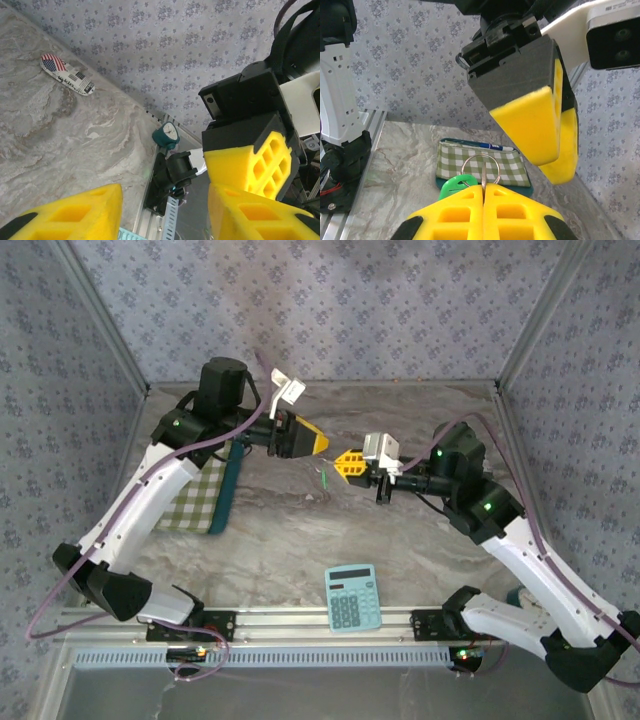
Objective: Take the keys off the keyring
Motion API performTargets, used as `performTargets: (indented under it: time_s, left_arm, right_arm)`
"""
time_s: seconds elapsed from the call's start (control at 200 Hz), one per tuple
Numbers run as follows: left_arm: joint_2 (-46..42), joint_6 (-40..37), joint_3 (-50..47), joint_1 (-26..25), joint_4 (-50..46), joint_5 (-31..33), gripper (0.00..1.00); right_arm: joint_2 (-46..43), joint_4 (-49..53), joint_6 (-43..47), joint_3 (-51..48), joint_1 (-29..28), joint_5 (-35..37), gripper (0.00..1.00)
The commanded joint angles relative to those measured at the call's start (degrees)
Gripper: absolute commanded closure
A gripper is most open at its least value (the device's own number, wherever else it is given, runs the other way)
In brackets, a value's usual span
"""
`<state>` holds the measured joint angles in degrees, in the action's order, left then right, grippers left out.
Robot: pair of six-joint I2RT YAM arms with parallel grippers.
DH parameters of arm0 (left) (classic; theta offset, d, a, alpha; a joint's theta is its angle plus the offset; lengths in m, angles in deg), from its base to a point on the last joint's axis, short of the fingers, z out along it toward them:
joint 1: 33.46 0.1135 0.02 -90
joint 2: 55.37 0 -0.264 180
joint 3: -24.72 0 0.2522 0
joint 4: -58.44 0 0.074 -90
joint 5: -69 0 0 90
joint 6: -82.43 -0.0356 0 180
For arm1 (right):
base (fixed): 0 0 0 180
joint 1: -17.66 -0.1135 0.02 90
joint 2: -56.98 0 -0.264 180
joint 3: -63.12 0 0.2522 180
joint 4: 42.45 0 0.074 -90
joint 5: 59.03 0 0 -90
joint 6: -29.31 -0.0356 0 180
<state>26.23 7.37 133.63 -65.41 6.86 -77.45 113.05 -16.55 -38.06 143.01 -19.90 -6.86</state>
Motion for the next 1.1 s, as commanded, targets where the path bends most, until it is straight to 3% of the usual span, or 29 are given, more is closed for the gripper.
performTargets:
  time_s: [0.0, 1.094]
  left_arm:
    - [0.1, -2.8, 2.5, -0.4, -4.0, -2.3, 0.52]
    - [1.2, -7.0, 4.7, -2.2, -10.4, -3.3, 0.52]
  right_arm:
    - [0.2, 1.8, 1.7, 3.8, 0.3, -1.2, 1.0]
    - [0.9, 5.6, 4.8, 6.0, -0.7, 1.2, 1.0]
